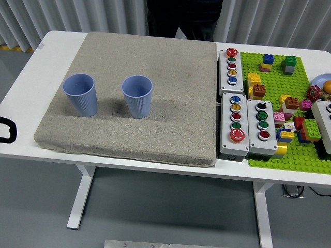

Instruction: Pick cup pour cup place

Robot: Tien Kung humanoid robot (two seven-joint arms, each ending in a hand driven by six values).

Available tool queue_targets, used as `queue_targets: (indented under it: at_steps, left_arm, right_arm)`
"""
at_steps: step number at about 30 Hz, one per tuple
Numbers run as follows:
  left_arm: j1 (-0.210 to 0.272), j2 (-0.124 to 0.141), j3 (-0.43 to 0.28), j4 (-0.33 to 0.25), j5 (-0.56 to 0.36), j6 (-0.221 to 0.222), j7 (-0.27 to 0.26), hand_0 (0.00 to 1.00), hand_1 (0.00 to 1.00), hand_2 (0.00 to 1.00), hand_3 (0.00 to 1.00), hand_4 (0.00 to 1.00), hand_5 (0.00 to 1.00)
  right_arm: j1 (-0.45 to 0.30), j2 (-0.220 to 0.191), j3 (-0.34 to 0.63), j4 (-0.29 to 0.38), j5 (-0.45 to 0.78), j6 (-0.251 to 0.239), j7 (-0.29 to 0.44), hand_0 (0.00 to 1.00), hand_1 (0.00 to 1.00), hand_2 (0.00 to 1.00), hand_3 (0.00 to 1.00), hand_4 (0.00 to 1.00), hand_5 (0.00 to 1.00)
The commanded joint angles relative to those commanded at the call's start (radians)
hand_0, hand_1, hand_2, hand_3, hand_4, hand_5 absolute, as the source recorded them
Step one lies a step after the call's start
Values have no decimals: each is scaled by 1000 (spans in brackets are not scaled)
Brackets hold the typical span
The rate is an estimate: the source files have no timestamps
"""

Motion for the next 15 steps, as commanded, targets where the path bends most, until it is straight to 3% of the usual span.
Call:
queue_targets:
  at_steps: [15]
  left_arm:
    - [19,-7,-17,-13,63,14,8,916,905,980,998,824,998]
  right_arm:
    - [-6,2,6,0,-11,-1,-2,721,681,673,625,96,287]
